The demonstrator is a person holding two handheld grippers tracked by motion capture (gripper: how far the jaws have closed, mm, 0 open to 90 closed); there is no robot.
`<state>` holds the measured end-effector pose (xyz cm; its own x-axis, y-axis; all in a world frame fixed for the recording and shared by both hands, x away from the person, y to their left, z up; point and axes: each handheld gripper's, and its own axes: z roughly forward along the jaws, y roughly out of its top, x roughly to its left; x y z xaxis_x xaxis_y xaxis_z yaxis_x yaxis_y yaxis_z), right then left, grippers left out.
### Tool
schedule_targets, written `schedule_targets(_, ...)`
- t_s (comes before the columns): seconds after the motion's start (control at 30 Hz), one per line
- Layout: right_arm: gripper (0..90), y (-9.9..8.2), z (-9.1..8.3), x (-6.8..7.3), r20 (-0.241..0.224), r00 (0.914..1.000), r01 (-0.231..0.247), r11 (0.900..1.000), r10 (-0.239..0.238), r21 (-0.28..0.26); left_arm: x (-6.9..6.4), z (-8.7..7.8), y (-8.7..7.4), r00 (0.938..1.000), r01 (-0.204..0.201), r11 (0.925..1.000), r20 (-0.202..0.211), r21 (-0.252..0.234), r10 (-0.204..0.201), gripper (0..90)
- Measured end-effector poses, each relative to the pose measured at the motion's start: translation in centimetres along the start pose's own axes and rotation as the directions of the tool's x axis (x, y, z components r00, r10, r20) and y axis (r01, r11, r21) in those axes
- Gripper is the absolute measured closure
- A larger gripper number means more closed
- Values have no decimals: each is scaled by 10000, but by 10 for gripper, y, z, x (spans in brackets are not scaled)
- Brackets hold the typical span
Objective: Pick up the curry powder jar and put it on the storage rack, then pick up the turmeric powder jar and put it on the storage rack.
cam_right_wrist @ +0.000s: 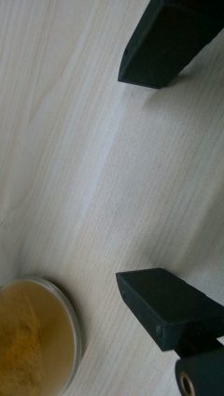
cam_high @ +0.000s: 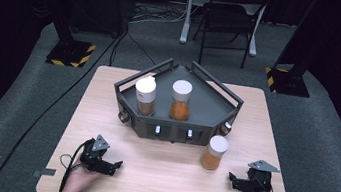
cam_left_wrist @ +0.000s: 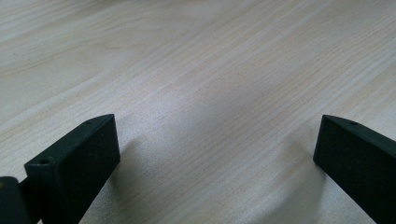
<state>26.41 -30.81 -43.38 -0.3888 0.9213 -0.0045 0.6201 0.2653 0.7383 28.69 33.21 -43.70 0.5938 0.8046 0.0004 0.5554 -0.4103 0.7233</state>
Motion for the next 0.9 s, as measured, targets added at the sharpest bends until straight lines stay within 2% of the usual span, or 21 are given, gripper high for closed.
schedule_targets(0.9, 42, 0, 0, 2, 57, 10000, -49, 10000, 49, 9, 0, 0, 0, 10000, 20, 10000, -13, 7, -20, 6)
